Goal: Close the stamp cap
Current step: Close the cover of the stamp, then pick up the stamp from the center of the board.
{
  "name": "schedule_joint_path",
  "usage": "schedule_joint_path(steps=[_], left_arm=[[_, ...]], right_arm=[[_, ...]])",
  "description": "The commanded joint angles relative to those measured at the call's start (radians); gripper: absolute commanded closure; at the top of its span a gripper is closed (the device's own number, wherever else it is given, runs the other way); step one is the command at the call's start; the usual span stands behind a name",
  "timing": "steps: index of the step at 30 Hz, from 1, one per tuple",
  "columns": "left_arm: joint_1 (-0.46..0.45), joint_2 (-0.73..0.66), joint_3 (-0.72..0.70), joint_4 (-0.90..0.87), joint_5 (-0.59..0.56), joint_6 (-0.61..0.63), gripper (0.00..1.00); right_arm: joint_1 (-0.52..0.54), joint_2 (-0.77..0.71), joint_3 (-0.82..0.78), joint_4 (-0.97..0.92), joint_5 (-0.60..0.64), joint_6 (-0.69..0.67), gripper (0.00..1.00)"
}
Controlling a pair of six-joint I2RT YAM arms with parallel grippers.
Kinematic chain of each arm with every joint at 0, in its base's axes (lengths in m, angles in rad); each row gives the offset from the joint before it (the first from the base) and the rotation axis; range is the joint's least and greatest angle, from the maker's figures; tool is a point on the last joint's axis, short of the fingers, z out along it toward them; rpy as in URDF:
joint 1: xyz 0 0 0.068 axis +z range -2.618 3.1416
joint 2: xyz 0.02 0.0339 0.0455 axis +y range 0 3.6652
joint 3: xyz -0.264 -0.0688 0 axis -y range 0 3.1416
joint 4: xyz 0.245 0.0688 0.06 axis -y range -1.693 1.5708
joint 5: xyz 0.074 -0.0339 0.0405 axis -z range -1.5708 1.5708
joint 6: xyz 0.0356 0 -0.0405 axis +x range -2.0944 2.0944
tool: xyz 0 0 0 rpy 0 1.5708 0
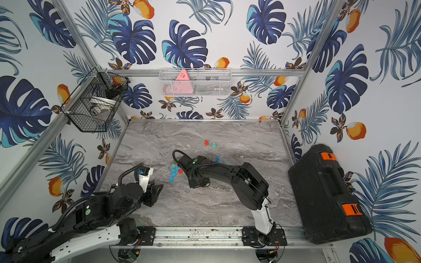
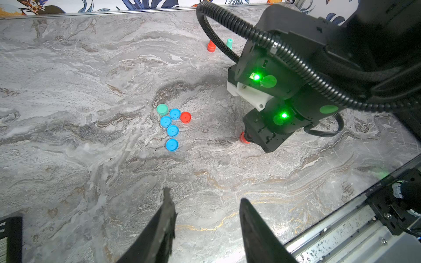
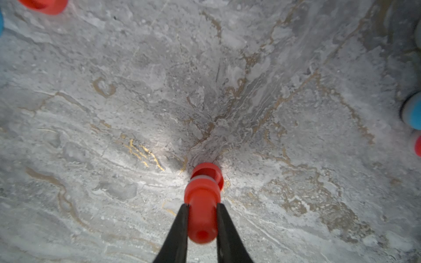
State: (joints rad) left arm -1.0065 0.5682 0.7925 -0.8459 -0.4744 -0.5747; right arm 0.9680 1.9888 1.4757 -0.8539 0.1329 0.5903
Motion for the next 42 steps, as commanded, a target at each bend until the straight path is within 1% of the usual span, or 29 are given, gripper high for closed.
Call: schedule_joint_path(steps=[1,28,39,40,42], left_arm=[[-0.001,-0.001,0.0,0.008,-0.013,-0.002,0.49],[-0.007,-0.004,0.0,0.005,-0.02,-0.005,0.49],[-0.012,-0.007,0.001,0.004,-0.023,-0.007,0.49],[-0.012,-0.006,0.0,0.004,-0.023,-0.007,0.49],[-0.013,-0.008,0.0,0.003,-0.024,-0.008,0.49]], right_arm=[[0.0,-0.016,0.012,-0.012,0.015,0.006,0.78],[-0.005,0.006,-0.012,0.002,0.032,0.008,0.78],[-0.018,0.028,-0.059,0.051,-0.001,0.008,0.78],[-0.02,0.057,-0.061,0.052,-0.003,0.009,0.78],[-0.023,0.062,-0.063,0.057,-0.004,0.007,0.78]])
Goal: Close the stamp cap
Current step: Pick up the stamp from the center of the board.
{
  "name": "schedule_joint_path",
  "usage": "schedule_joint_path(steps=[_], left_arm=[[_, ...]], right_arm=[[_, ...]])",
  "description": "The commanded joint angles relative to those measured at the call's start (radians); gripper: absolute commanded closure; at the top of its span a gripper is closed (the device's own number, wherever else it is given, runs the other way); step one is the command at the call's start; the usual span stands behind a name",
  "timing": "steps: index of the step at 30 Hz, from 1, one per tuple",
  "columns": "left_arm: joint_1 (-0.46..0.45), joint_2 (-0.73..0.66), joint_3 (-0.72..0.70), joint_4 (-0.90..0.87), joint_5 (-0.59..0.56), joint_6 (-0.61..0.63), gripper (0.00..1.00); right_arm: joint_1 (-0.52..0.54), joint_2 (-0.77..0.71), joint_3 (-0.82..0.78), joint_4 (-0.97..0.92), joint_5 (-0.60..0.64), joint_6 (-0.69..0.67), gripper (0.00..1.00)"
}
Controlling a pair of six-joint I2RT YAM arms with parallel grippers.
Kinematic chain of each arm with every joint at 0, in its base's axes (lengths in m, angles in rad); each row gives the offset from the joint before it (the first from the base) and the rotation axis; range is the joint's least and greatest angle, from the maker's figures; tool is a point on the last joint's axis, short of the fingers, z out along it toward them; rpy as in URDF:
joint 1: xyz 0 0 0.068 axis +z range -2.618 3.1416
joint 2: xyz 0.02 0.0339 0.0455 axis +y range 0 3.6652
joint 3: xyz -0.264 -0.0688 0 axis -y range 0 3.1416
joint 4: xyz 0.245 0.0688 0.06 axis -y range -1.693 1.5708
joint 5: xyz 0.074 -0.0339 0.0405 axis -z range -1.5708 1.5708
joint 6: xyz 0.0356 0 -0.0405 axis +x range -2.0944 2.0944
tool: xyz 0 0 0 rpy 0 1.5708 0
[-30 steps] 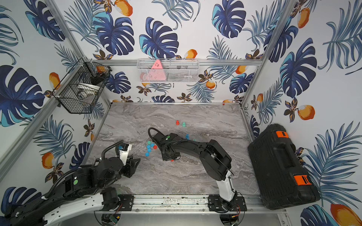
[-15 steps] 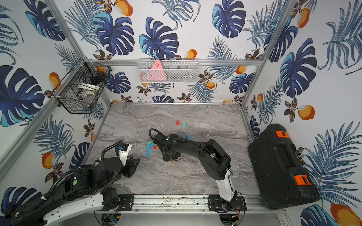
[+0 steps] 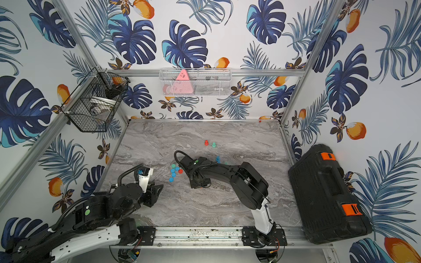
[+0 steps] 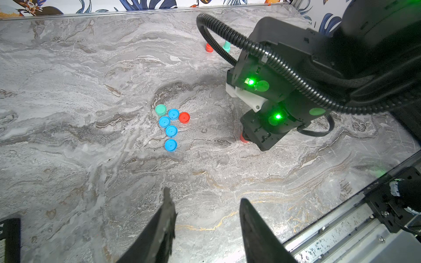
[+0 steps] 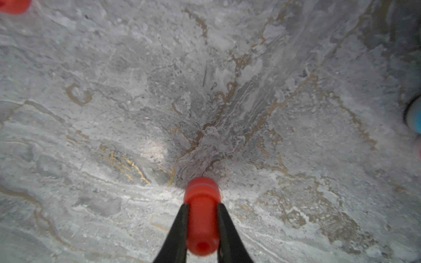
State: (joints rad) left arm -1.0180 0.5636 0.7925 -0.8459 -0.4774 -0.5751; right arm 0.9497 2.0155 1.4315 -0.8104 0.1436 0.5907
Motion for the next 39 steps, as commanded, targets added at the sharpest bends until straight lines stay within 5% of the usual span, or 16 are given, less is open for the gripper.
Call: schedule_joint_path(steps=[1,21,39], left_arm=[[-0.003,-0.003,0.0,0.003,-0.021,-0.007,0.49],[-0.011,-0.017,0.001,0.002,-0.026,-0.008,0.49],[-0.011,-0.024,-0.004,0.007,-0.023,-0.006,0.49]], right_arm=[[-0.007,0.037,-0.019,0.014,-0.016,0.005,0.78],[-0.188,0.075,0.128,-0.05,-0.041,-0.112,0.79],[-0.366,0.238,0.547,-0.216,-0.032,-0.219,0.79]])
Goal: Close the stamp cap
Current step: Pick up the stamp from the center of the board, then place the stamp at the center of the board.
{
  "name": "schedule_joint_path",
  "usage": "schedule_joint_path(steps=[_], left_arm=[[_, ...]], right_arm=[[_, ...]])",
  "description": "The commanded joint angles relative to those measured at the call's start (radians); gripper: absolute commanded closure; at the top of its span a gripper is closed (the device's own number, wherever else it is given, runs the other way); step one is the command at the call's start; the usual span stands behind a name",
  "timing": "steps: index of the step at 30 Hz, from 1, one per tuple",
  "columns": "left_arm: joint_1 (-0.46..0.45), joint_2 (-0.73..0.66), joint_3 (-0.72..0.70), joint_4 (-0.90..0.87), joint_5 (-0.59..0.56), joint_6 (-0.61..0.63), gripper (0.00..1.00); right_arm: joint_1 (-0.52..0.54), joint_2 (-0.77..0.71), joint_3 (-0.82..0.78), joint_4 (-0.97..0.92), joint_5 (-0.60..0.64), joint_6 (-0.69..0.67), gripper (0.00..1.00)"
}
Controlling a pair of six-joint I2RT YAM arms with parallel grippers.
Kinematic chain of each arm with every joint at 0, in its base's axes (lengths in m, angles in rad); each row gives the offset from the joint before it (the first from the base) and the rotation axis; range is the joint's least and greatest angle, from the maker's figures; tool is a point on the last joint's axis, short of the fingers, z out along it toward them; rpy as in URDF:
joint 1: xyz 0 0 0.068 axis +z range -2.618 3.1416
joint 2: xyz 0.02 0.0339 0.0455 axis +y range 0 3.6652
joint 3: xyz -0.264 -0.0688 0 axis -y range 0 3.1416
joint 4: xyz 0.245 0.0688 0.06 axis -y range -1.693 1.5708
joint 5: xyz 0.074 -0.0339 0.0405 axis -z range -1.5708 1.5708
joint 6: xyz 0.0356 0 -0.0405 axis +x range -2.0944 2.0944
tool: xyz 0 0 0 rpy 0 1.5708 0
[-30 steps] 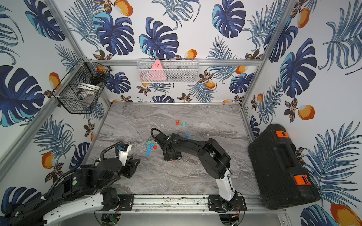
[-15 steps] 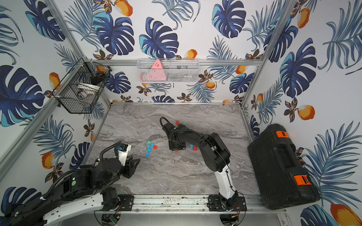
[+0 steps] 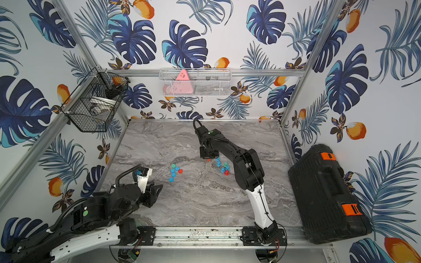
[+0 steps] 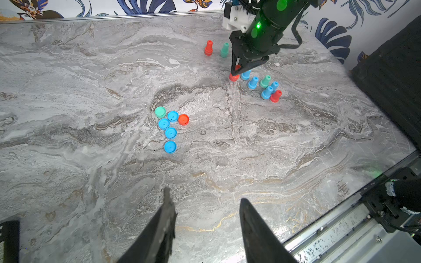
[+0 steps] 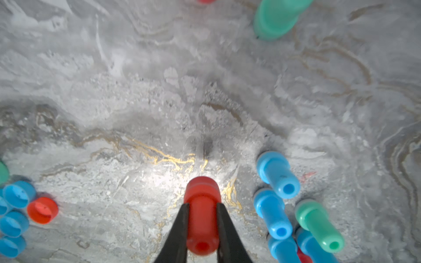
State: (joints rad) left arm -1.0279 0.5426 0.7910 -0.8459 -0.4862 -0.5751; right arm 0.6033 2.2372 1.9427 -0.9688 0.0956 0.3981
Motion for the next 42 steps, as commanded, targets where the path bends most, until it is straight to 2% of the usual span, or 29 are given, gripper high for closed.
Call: schedule_joint_path(steps=[1,9,19,23,32,42], left_arm=[[-0.002,-0.003,-0.003,0.007,-0.014,-0.006,0.49],[-0.002,-0.001,-0.002,0.008,-0.012,-0.006,0.49],[-0.003,0.005,-0.002,0.008,-0.011,-0.006,0.49],[-0.002,0.005,-0.002,0.008,-0.012,-0.006,0.49],[-0.003,0.001,-0.003,0.009,-0.009,-0.006,0.49],[-0.003,-0.003,-0.003,0.011,-0.008,-0.005,0.49]], right_arm=[[-0.033,0.023,0.052,-0.066,0.019,-0.024,0.78],[-0.123,0.05,0.119,-0.053,0.01,-0.027,0.78],[-0.198,0.195,0.304,-0.099,0.011,-0.047,0.78],[-0.209,0.262,0.399,-0.133,0.011,-0.053,0.78],[-0.211,0.333,0.509,-0.156,-0.003,-0.046,0.78],[-0.21,0.366,0.558,-0.179,-0.007,-0.036,0.77]])
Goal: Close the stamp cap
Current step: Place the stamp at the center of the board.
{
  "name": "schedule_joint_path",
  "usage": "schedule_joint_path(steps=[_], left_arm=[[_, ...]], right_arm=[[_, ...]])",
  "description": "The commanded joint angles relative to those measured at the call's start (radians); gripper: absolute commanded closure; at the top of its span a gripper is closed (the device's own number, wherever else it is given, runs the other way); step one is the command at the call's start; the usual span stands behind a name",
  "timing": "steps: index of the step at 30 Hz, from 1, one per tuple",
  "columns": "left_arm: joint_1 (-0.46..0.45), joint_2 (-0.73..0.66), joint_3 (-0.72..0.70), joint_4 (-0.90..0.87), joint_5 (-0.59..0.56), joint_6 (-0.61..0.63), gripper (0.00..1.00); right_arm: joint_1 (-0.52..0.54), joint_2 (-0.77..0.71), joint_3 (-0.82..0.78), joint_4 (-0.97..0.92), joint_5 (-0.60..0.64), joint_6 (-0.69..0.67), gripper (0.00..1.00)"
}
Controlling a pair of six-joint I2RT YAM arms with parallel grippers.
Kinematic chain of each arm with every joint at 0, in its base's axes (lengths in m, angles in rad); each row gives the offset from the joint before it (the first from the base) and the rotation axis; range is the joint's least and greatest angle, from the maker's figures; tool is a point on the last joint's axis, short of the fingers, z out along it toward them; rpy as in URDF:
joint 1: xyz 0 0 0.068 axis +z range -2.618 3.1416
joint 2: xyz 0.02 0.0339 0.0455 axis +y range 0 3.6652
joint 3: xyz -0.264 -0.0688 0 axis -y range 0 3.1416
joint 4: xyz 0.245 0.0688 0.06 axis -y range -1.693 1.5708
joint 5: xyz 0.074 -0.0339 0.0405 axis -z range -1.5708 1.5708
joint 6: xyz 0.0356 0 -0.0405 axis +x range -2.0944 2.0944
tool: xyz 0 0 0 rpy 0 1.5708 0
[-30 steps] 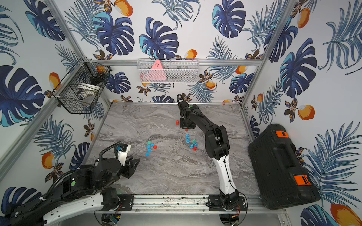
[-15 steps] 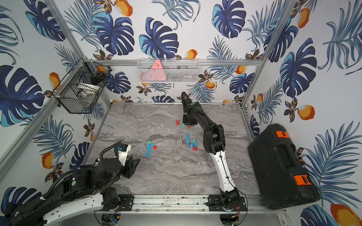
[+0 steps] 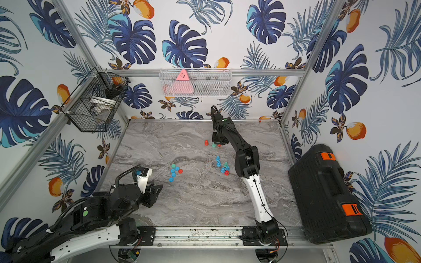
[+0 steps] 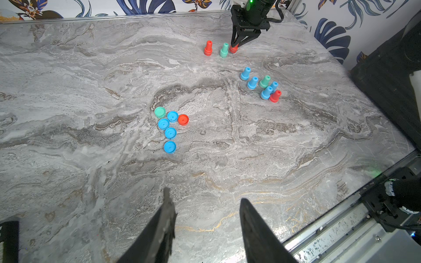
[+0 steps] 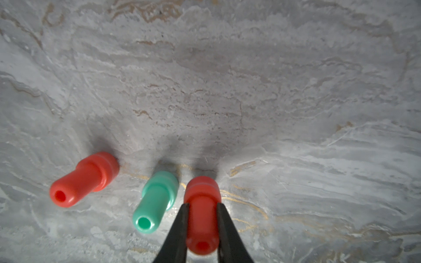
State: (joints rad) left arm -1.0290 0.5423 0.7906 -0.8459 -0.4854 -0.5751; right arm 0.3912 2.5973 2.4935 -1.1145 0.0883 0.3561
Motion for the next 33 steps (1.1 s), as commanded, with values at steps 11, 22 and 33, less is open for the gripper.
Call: schedule_joint_path(steps=[11,22,33], left_arm=[[-0.001,-0.006,-0.003,0.01,-0.009,-0.005,0.49],[-0.002,-0.008,-0.004,0.009,-0.01,-0.006,0.49],[-0.001,-0.009,-0.004,0.01,-0.012,-0.006,0.49]], right_arm=[[0.004,0.014,0.01,-0.048,0.018,0.001,0.75],[0.011,0.011,0.027,-0.058,0.03,0.003,0.69],[0.018,-0.089,-0.062,-0.053,0.054,0.014,0.61]])
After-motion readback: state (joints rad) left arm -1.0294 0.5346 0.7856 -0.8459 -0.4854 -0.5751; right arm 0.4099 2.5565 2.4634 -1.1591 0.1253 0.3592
